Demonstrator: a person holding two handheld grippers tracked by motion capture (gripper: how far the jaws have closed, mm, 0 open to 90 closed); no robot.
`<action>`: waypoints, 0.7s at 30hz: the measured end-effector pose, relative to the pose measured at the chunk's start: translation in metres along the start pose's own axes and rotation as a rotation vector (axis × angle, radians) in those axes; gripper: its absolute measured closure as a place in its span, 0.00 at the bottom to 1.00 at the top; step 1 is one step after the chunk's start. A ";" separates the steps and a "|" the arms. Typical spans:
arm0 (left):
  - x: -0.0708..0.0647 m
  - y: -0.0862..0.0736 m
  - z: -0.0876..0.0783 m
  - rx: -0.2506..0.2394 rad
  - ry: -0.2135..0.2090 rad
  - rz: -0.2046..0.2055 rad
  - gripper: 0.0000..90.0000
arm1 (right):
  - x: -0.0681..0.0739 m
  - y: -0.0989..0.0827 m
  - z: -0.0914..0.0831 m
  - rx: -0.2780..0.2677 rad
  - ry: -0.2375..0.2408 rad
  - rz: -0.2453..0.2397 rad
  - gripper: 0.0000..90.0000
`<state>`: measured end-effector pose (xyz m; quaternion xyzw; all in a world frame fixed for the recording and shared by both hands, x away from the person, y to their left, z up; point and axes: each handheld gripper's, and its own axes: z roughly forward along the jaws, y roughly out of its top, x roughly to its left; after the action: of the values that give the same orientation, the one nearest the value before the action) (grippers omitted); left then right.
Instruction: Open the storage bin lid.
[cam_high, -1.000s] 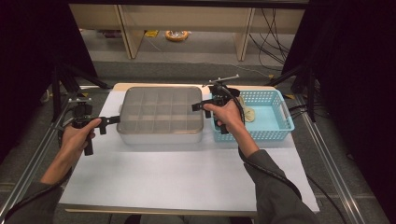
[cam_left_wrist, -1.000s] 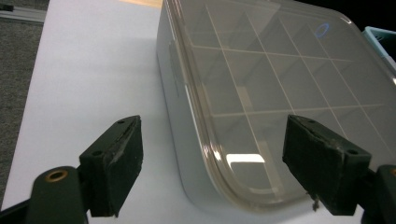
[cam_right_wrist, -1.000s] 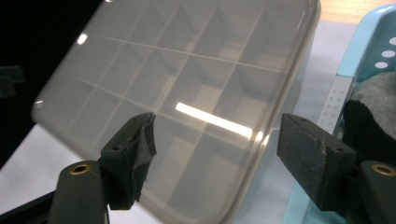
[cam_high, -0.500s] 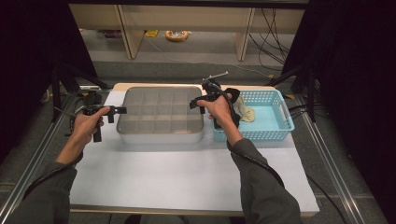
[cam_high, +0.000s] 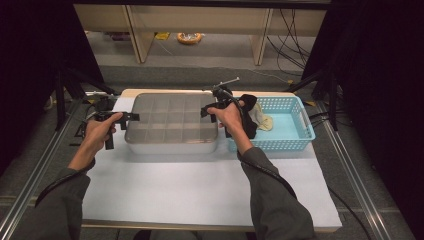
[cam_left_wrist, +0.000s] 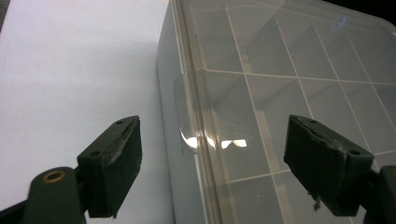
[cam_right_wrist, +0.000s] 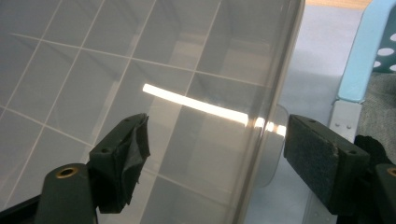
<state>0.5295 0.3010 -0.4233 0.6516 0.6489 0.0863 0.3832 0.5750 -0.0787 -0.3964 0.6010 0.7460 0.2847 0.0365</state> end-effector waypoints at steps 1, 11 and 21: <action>0.000 0.000 0.001 -0.003 -0.006 -0.002 0.21 | -0.003 0.000 0.001 -0.010 0.004 -0.045 0.26; -0.002 0.001 0.008 -0.011 -0.060 -0.033 0.28 | -0.008 0.001 0.010 -0.077 0.096 0.050 0.22; -0.009 -0.003 0.007 -0.031 0.008 -0.020 0.41 | -0.015 -0.001 -0.005 -0.138 0.146 0.203 0.39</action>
<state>0.5308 0.2895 -0.4265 0.6389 0.6555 0.0951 0.3913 0.5764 -0.0944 -0.3964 0.6472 0.6606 0.3805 -0.0056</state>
